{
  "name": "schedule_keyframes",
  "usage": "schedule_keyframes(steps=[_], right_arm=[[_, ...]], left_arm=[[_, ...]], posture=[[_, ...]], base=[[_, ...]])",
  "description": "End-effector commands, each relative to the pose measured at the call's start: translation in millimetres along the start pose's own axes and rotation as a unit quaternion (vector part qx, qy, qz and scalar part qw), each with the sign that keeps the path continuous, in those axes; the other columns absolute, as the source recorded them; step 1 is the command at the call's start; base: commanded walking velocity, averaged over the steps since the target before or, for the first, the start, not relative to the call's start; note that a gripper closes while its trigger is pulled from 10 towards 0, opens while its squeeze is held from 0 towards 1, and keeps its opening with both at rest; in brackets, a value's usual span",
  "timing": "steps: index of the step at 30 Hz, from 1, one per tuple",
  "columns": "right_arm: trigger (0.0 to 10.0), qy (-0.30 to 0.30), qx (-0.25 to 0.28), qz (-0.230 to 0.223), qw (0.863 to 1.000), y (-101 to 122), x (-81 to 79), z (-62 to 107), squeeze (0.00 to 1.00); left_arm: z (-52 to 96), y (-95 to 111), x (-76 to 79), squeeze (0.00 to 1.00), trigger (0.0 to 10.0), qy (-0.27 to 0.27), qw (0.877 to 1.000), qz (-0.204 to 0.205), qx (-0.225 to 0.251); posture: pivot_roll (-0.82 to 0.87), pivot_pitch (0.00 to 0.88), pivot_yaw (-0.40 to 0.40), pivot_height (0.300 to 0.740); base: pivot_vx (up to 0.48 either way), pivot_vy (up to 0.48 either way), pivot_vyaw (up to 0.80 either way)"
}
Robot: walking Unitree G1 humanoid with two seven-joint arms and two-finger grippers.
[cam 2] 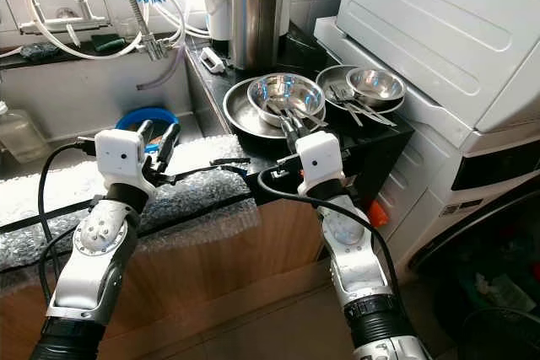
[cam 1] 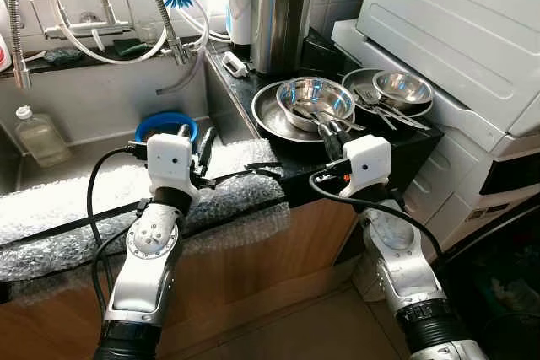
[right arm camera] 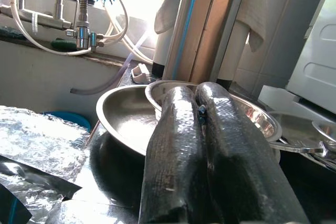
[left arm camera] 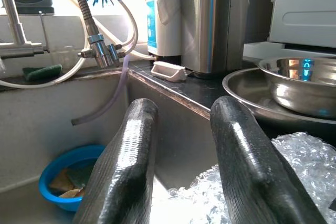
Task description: Kitchen organization
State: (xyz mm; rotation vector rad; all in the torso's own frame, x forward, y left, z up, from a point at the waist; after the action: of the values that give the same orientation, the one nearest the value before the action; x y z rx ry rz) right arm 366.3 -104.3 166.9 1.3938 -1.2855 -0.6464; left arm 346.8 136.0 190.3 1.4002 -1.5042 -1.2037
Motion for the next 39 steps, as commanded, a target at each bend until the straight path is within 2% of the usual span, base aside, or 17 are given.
schedule_keyframes(steps=[1, 25, 29, 32, 33, 34, 35, 36, 39], right_arm=[[0.0, 0.005, 0.004, 0.004, 1.000, 2, 0.1, -2.5, 0.00], [0.0, -0.025, 0.038, 0.019, 0.999, 18, 11.2, -8.4, 0.00], [0.0, -0.030, 0.059, 0.022, 0.998, 31, 12.6, -12.1, 0.00], [0.1, -0.033, 0.089, 0.024, 0.995, 50, 14.4, -17.3, 0.00], [3.0, -0.033, 0.100, 0.025, 0.994, 58, 14.8, -19.0, 0.00], [8.7, -0.034, 0.105, 0.025, 0.994, 61, 15.1, -19.9, 0.00], [8.7, -0.035, 0.107, 0.025, 0.993, 64, 15.4, -20.4, 0.00], [10.0, -0.037, 0.118, 0.023, 0.992, 71, 16.5, -21.3, 0.00], [10.0, -0.047, 0.138, 0.002, 0.989, 85, 20.6, -22.5, 0.00]], left_arm=[[-0.4, 4, 2.7, 0.00, 10.0, -0.002, 1.000, -0.003, 0.010], [-2.2, 6, 4.9, 0.00, 10.0, -0.003, 1.000, -0.001, 0.014], [-2.3, 7, 4.5, 0.00, 10.0, -0.002, 1.000, -0.001, 0.015], [-2.5, 8, 3.6, 0.00, 10.0, 0.000, 1.000, -0.001, 0.016], [-2.8, 8, 3.1, 0.00, 10.0, 0.001, 1.000, -0.001, 0.017], [-3.0, 9, 2.8, 0.00, 10.0, 0.001, 1.000, -0.001, 0.018], [-3.2, 9, 2.6, 0.00, 10.0, 0.002, 1.000, -0.001, 0.018], [-3.9, 10, 1.7, 0.00, 10.0, 0.004, 1.000, -0.001, 0.020], [-6.0, 13, -0.5, 0.00, 10.0, 0.010, 1.000, 0.002, 0.024]], posture=[[-0.03, 0.000, -0.083, 0.727], [-0.02, 0.000, -0.083, 0.727], [-0.02, 0.000, -0.082, 0.727], [-0.03, 0.000, -0.081, 0.727], [-0.03, 0.000, -0.081, 0.727], [-0.03, 0.000, -0.081, 0.727], [-0.03, 0.000, -0.081, 0.727], [-0.03, 0.000, -0.081, 0.727], [-0.03, 0.000, -0.079, 0.727]], base=[[0.000, 0.000, 0.00], [0.000, 0.000, 0.00], [0.000, 0.000, 0.00], [0.000, 0.000, 0.00], [0.000, 0.000, 0.00], [0.000, 0.000, 0.00], [0.000, 0.000, 0.00], [0.000, 0.000, 0.00], [0.000, 0.000, 0.00]])
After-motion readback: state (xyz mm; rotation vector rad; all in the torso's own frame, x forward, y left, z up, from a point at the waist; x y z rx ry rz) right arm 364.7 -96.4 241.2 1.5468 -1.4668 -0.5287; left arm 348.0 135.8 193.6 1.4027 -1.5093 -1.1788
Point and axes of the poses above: a point about 5 cm out from each wrist's last joint towards the gripper, its own z axis pointing back from the gripper into the wrist, its own y axis along the axis of the wrist's last joint, x = y × z, the point moved 5 cm from there along -z, pointing out of the wrist towards the gripper, and after that the axes turned 1 degree about z, right-handed, at the moved point
